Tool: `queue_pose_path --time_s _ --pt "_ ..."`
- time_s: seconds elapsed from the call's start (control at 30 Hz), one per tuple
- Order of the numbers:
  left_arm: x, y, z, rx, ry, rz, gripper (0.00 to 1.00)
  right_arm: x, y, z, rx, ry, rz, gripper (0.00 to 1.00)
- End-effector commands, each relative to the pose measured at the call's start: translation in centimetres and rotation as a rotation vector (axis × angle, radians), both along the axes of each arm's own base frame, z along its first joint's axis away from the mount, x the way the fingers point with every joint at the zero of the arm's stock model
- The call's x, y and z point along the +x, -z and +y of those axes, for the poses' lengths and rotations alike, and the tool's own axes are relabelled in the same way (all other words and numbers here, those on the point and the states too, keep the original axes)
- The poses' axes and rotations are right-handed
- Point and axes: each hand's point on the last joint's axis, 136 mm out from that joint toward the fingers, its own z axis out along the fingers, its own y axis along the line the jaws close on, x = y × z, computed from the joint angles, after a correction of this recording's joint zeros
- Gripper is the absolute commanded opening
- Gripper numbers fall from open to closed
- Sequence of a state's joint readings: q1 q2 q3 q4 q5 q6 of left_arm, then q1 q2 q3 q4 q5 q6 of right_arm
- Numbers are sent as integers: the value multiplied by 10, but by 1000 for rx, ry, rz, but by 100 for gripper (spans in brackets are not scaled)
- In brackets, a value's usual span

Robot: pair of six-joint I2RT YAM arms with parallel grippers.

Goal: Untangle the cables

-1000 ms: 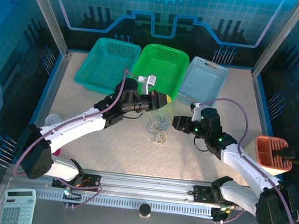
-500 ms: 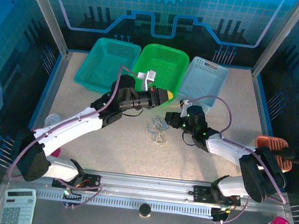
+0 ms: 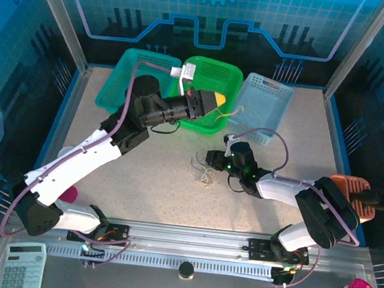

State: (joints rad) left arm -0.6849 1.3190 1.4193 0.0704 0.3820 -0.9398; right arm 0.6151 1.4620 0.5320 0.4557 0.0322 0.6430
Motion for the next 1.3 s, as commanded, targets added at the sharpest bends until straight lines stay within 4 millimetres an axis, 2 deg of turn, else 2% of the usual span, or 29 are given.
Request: queue_pose_path --time_s 0.0,0.1,0.27,0.43,0.53,0.7,0.77,0.83,0.9,0.93,1.0,1.1,1.13,1.27 --pt "-1 -16 14 65 -49 -98 0 -6 -12 -5 9 21 -24 50" --pt "24 -7 27 109 -125 -108 0 -12 -21 -13 5 35 -25 53" --pt "82 35 48 217 -243 -89 0 -22 -40 -27 -28 57 -37 60" --pt "140 101 61 406 -324 -94 0 -26 -50 -44 -76 97 -36 65" --pt "169 144 68 499 -347 -53 4 -30 -55 -50 -80 112 -27 66" --pt "206 204 70 565 -338 33 11 -36 -65 -61 -74 145 -30 67" --pt "218 222 71 595 -338 66 15 -39 -69 -65 -72 156 -33 68" --pt "229 240 70 628 -330 99 23 -41 -72 -69 -76 164 -32 68" --pt "236 254 71 659 -325 128 37 -43 -74 -71 -79 169 -31 68" --pt "238 257 72 673 -327 135 51 -43 -75 -73 -82 172 -30 68" --pt "239 255 73 686 -329 139 70 -45 -76 -74 -85 171 -28 68" --pt "236 238 74 679 -334 108 95 -46 -77 -76 -85 172 -24 68" --pt "234 232 74 677 -333 97 99 -47 -76 -75 -86 168 -20 68" --pt "220 208 78 656 -330 70 99 -46 -70 -72 -93 157 7 69"
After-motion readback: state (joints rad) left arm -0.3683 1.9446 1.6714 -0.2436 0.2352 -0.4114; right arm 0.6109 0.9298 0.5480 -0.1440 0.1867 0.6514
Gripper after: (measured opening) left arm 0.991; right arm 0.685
